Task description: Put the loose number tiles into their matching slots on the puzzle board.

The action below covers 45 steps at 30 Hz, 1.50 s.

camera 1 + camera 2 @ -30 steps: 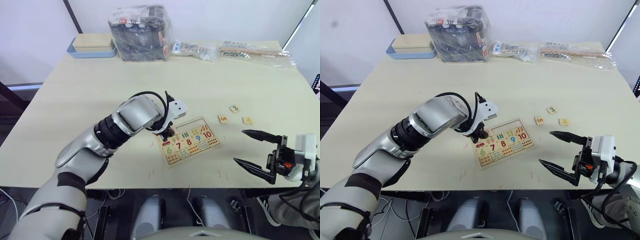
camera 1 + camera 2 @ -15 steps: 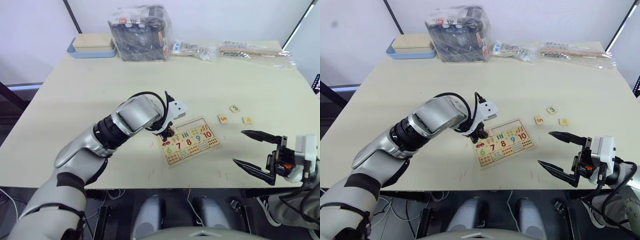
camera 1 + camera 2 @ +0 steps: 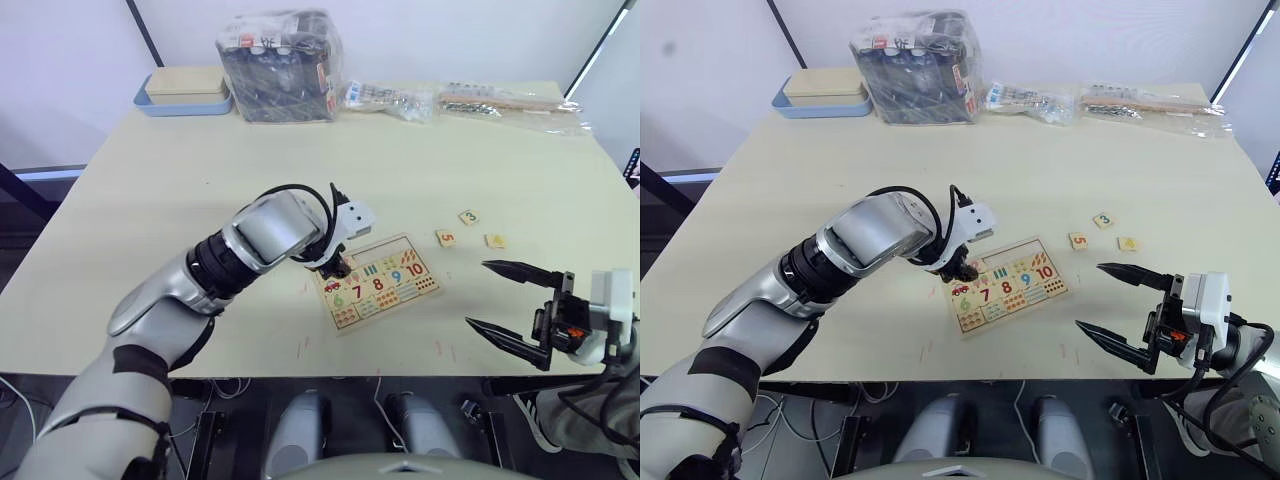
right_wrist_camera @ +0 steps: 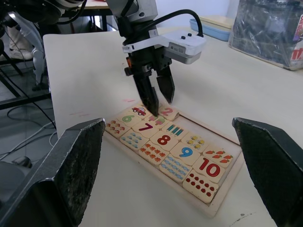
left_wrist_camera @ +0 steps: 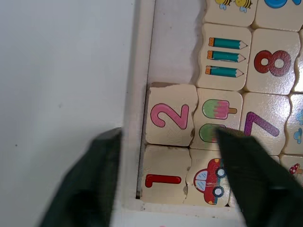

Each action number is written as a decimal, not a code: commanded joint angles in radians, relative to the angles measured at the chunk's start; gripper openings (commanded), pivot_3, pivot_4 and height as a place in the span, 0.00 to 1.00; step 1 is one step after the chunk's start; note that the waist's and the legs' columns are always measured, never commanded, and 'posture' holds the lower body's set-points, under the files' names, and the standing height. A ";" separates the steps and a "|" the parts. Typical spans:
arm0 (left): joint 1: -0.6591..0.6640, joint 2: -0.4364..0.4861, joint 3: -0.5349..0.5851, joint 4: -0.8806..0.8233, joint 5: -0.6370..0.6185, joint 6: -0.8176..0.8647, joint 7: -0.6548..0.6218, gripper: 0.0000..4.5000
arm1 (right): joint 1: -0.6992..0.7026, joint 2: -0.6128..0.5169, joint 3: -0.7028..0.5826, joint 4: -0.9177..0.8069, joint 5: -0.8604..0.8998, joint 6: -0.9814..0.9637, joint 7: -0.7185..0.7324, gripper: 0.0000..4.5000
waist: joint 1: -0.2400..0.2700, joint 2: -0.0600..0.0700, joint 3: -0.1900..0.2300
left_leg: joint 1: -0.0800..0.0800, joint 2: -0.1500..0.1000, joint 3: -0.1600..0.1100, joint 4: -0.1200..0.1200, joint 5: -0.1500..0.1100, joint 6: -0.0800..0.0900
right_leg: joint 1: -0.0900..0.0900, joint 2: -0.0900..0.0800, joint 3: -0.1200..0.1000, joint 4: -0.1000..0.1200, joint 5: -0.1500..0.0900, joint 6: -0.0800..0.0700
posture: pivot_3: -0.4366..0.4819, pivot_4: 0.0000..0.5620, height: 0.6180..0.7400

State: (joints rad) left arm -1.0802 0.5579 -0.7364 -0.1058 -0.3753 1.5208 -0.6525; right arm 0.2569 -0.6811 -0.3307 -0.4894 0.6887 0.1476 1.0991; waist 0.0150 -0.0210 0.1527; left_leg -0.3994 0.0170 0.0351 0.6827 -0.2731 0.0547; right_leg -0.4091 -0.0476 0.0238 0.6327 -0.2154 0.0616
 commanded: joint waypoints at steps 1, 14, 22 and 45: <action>-0.002 0.010 0.009 -0.033 0.005 -0.018 -0.001 1.00 | -0.001 0.002 -0.019 -0.019 0.009 -0.019 -0.002 1.00 | 0.000 0.000 0.000 | 0.000 0.000 0.000 0.000 0.000 0.000 | 0.000 0.000 0.000 0.000 0.000 0.000 | 0.48 0.27 1.00; 0.097 0.166 0.355 -0.051 -0.098 -0.418 -0.269 1.00 | -0.002 0.005 -0.016 -0.017 0.008 -0.024 -0.004 1.00 | 0.003 0.001 0.000 | 0.000 0.000 0.000 0.000 0.000 0.000 | 0.000 -0.001 0.000 0.000 -0.001 -0.003 | 0.48 0.27 1.00; 0.175 0.137 0.339 0.093 0.002 -0.744 -0.397 1.00 | -0.022 0.002 -0.008 -0.004 0.008 -0.017 -0.001 1.00 | 0.000 0.001 -0.001 | 0.000 -0.004 0.000 0.000 0.000 0.000 | 0.000 -0.001 -0.001 0.000 -0.001 -0.002 | 0.48 0.27 1.00; 0.397 0.024 0.325 0.238 0.253 -1.104 -0.439 0.01 | -0.014 0.007 -0.009 0.006 0.001 -0.020 0.000 1.00 | 0.001 0.001 -0.001 | 0.000 -0.001 0.000 0.001 0.000 0.000 | 0.000 -0.001 -0.001 0.000 0.000 0.000 | 0.48 0.27 1.00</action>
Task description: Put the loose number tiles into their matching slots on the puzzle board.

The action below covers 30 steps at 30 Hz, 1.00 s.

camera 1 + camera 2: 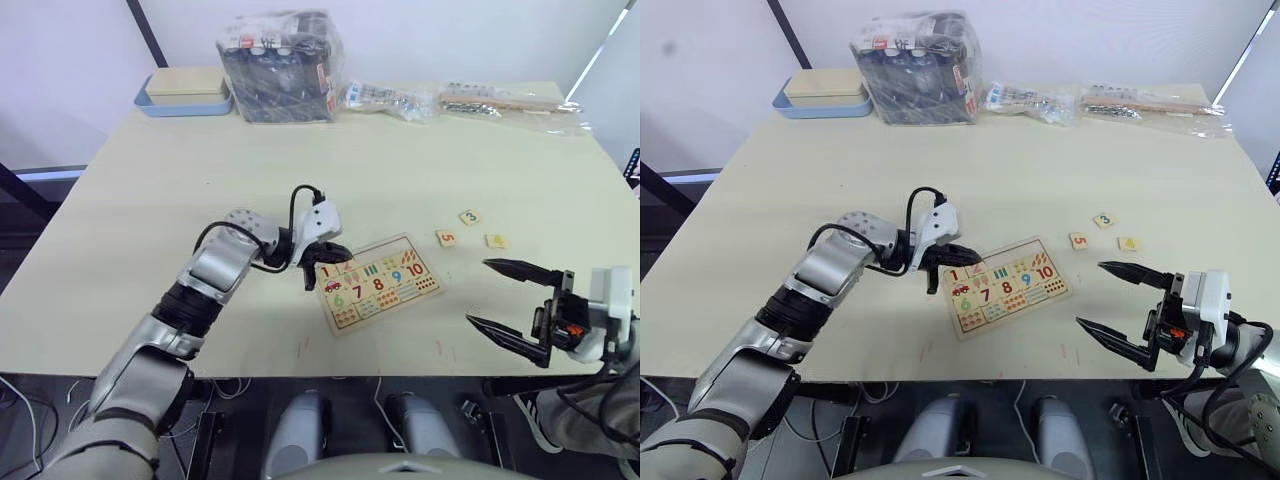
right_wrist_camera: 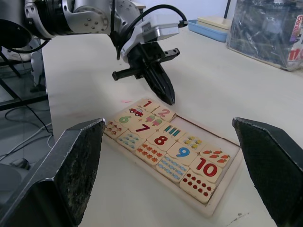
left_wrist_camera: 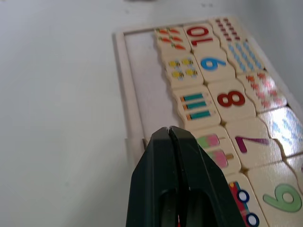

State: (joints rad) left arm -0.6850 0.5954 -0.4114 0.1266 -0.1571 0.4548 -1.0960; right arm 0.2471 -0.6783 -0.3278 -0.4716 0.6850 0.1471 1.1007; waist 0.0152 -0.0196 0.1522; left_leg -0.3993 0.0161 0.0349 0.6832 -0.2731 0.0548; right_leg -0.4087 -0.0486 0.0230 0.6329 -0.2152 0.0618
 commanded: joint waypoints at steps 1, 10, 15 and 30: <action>0.008 -0.011 -0.006 0.012 0.046 -0.049 0.005 0.01 | -0.004 0.005 -0.011 -0.013 0.004 -0.020 -0.002 1.00 | 0.001 0.000 0.000 | 0.000 0.000 0.000 0.000 0.000 0.000 | 0.000 0.000 0.000 0.000 0.000 0.000 | 0.48 0.27 1.00; 0.060 -0.021 -0.005 0.025 0.098 -0.052 0.009 0.01 | -0.006 0.009 0.001 -0.013 -0.002 -0.018 -0.001 1.00 | 0.000 0.001 -0.002 | 0.001 0.001 0.000 0.000 0.000 0.000 | 0.001 0.000 0.000 0.000 0.000 0.000 | 0.48 0.27 1.00; 0.083 -0.059 0.138 -0.065 -0.020 0.009 0.046 0.01 | -0.018 0.011 0.007 -0.005 -0.007 -0.021 -0.001 1.00 | -0.001 0.001 -0.002 | 0.001 0.001 0.000 0.000 0.000 0.000 | 0.001 0.000 0.000 0.000 0.000 0.000 | 0.48 0.27 1.00; 0.376 -0.150 0.578 -0.468 -0.297 0.174 0.354 0.01 | -0.149 0.133 0.112 0.048 -0.131 -0.012 -0.204 1.00 | -0.005 0.001 -0.002 | 0.001 0.001 -0.001 0.000 0.000 0.000 | 0.000 -0.001 -0.001 0.001 0.000 0.000 | 0.48 0.27 1.00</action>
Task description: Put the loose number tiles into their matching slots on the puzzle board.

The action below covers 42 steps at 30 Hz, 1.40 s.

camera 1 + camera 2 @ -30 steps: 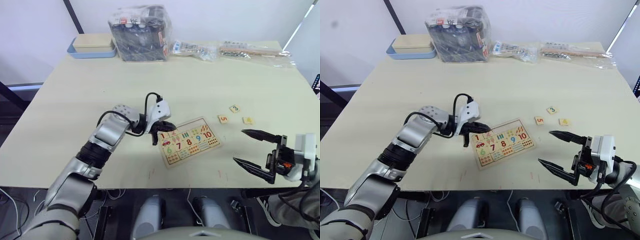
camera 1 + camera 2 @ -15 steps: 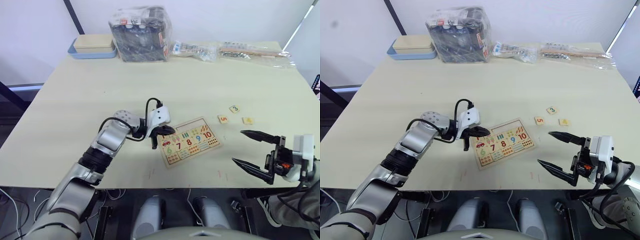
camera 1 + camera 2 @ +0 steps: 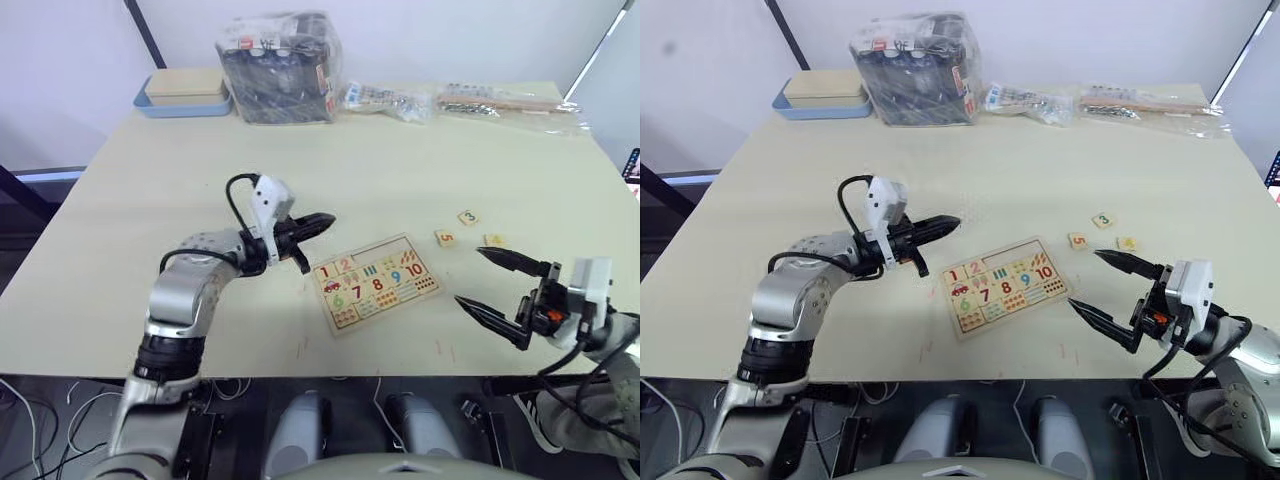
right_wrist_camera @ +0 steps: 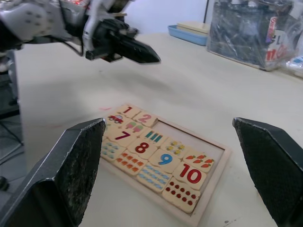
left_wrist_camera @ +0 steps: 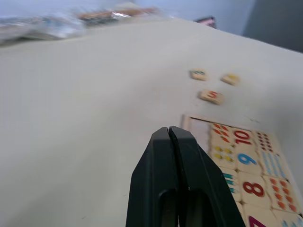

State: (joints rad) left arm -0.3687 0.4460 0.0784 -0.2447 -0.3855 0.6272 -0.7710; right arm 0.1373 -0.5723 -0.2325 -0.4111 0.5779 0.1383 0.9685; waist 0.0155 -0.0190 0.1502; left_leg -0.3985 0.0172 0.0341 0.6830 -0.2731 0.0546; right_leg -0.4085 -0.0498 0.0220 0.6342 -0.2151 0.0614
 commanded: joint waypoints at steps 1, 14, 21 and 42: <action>0.088 0.001 0.105 -0.113 -0.081 -0.002 0.034 0.01 | -0.051 0.033 0.023 -0.007 -0.031 -0.002 -0.083 1.00 | -0.008 0.000 0.000 | 0.001 0.001 0.001 0.000 0.000 0.000 | 0.000 -0.001 0.001 0.000 0.000 0.000 | 0.48 0.27 1.00; 0.393 0.061 0.240 -0.195 -0.194 -0.064 0.005 0.01 | -0.071 -0.001 -0.021 0.116 -0.007 -0.008 -0.040 1.00 | 0.000 0.000 0.000 | 0.001 -0.001 0.001 -0.001 0.000 0.000 | 0.000 -0.004 -0.002 0.000 -0.002 -0.004 | 0.48 0.27 1.00; 0.532 0.092 0.274 -0.185 -0.207 -0.138 -0.059 0.60 | 0.050 -0.056 -0.129 0.157 0.022 -0.026 0.047 1.00 | -0.001 0.001 0.000 | 0.001 -0.001 0.001 -0.001 0.000 0.000 | 0.000 -0.005 -0.002 -0.001 -0.003 -0.005 | 0.48 0.27 1.00; 0.547 0.172 0.271 -0.235 -0.273 -0.103 -0.062 1.00 | -0.116 -0.201 -0.148 0.439 -0.028 0.035 0.136 1.00 | -0.003 0.002 -0.001 | 0.001 0.000 0.002 -0.002 0.000 0.000 | 0.000 -0.005 -0.001 -0.002 -0.003 -0.006 | 0.48 0.27 1.00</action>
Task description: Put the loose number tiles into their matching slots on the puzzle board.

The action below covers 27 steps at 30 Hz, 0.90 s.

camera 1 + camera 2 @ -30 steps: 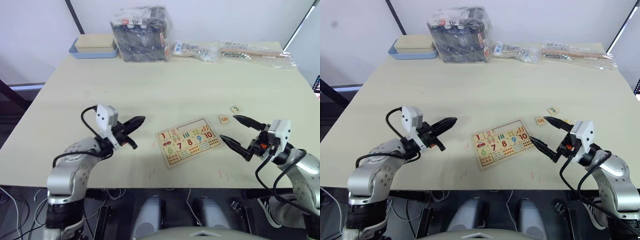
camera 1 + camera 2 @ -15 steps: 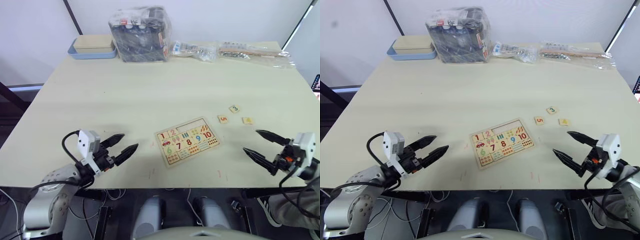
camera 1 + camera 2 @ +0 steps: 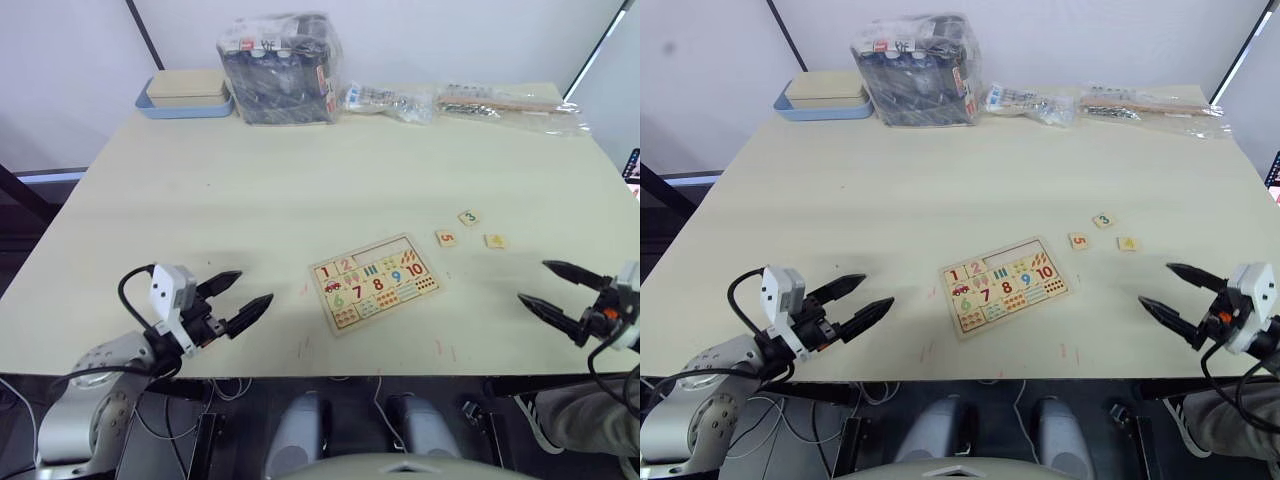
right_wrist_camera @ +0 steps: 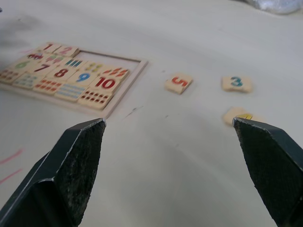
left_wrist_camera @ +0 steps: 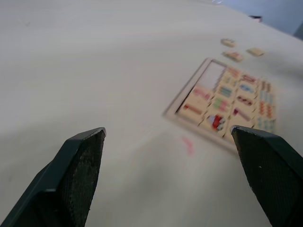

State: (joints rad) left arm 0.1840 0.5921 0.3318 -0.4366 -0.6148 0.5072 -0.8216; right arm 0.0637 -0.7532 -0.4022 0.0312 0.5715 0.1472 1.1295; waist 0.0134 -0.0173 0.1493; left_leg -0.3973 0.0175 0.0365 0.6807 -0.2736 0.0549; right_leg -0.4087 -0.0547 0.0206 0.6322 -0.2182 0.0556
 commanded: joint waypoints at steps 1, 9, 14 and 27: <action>-0.006 0.033 0.021 -0.047 -0.048 0.020 -0.012 1.00 | -0.056 -0.021 0.031 -0.003 -0.030 0.040 -0.035 1.00 | -0.002 0.000 0.000 | 0.000 0.000 0.000 -0.001 0.000 0.000 | 0.000 0.000 0.000 0.000 0.000 0.000 | 0.48 0.27 1.00; -0.027 0.080 -0.002 -0.036 -0.025 -0.075 -0.096 1.00 | -0.372 -0.039 0.230 0.151 -0.172 0.090 -0.041 1.00 | -0.002 0.001 0.000 | 0.000 0.000 0.002 -0.001 0.000 0.000 | 0.000 0.000 0.001 -0.001 0.000 0.000 | 0.48 0.27 1.00; -0.035 0.057 0.006 0.038 -0.058 -0.188 -0.237 1.00 | -0.584 -0.032 0.348 0.344 -0.274 0.087 0.004 1.00 | -0.001 0.001 0.001 | 0.000 0.000 0.002 -0.003 0.000 0.000 | -0.001 0.001 0.000 -0.003 0.000 0.000 | 0.48 0.27 1.00; -0.013 0.078 0.094 0.060 -0.171 -0.208 -0.354 1.00 | -0.818 0.117 0.393 0.629 -0.437 0.195 -0.326 1.00 | -0.012 0.002 0.001 | -0.001 0.000 0.003 -0.006 0.000 0.000 | -0.001 0.000 0.000 -0.005 0.000 0.000 | 0.48 0.27 1.00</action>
State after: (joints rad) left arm 0.1660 0.6616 0.3936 -0.3483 -0.7657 0.3242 -1.1620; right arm -0.7310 -0.6316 0.0210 0.6570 0.1399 0.3384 0.8441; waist 0.0012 -0.0154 0.1506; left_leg -0.3980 0.0174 0.0390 0.6750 -0.2733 0.0545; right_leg -0.4098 -0.0549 0.0209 0.6267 -0.2176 0.0552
